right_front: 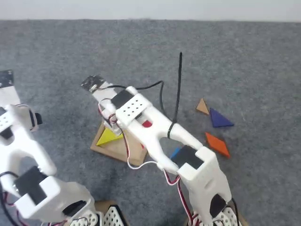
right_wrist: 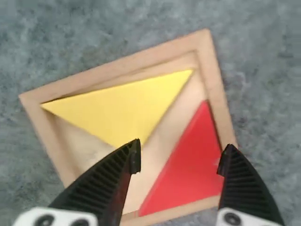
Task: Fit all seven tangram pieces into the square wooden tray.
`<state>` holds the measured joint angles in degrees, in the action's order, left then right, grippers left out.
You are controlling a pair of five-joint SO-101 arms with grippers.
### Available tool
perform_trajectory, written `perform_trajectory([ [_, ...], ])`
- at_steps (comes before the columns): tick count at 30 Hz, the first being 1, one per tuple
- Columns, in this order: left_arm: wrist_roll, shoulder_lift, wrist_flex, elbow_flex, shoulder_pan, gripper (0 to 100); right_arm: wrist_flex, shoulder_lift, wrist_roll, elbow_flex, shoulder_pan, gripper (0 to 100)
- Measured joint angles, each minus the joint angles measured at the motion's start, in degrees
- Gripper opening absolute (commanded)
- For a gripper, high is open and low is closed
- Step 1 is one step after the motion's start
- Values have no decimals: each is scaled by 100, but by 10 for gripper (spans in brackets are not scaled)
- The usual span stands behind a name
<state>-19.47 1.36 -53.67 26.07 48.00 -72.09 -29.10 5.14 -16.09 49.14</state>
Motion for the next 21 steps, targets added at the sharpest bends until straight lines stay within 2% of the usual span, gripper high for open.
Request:
perform_trajectory([
  [14,0,0,0,0,0,200,88,-695,-9,-141,-141,267],
  [21,0,0,0,0,0,200,18,-695,-9,-141,176,267],
])
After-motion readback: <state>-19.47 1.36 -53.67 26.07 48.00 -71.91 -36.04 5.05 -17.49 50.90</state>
